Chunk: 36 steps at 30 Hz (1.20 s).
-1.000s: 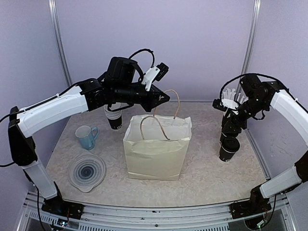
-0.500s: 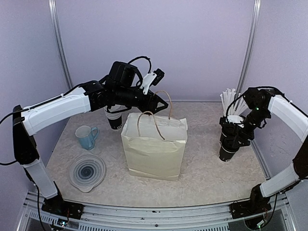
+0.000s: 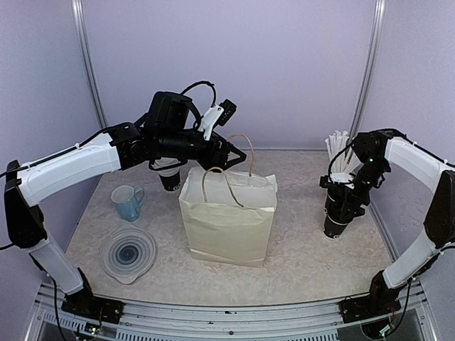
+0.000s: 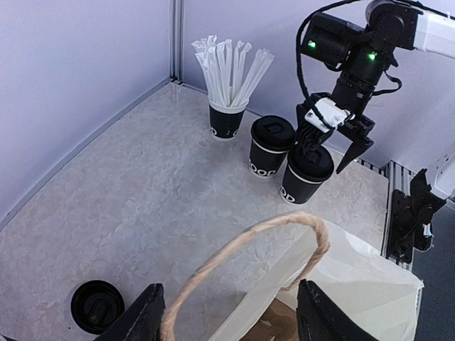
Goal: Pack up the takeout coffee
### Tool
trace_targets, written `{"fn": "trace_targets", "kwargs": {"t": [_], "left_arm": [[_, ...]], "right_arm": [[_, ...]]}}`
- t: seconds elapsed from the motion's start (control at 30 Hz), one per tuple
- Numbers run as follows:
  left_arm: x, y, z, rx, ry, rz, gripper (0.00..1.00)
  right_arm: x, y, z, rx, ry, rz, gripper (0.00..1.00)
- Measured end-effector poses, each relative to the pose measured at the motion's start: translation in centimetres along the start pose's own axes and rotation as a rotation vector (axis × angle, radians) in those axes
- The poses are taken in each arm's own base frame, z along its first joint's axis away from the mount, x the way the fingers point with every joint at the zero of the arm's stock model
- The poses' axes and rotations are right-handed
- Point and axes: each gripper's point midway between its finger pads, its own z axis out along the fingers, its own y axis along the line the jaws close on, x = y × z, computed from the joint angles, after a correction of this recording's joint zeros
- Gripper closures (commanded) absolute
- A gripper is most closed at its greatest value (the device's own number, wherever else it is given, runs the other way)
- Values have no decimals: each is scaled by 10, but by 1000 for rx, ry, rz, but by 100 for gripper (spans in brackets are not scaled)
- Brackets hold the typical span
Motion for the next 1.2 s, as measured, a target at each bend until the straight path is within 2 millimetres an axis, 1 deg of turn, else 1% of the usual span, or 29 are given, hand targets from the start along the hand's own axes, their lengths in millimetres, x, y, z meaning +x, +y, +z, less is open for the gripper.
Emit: {"fn": "trace_targets", "kwargs": {"t": [0.1, 0.2, 0.4, 0.57, 0.77, 0.93, 1.0, 1.1, 1.2], "left_arm": [[-2, -3, -1, 5, -9, 4, 40], [1, -3, -1, 6, -4, 3, 40], [3, -3, 0, 8, -1, 2, 40], [1, -4, 0, 12, -10, 4, 41], [0, -4, 0, 12, -12, 5, 42], [1, -2, 0, 8, -11, 3, 48], [1, -1, 0, 7, -9, 2, 52], [2, 1, -1, 4, 0, 8, 62], [1, 1, -3, 2, 1, 18, 73]], "right_arm": [[-2, -5, 2, 6, -1, -2, 11], [-1, -6, 5, -4, 5, 1, 13], [-1, -7, 7, -9, 7, 2, 12], [0, -8, 8, -3, 10, 3, 16], [5, -12, 15, 18, 30, 7, 21], [6, -12, 14, 32, 30, 6, 32], [6, -12, 14, 32, 29, 12, 34], [4, -7, 10, 9, 19, 19, 35], [-11, -1, -7, -8, -43, 12, 36]]}}
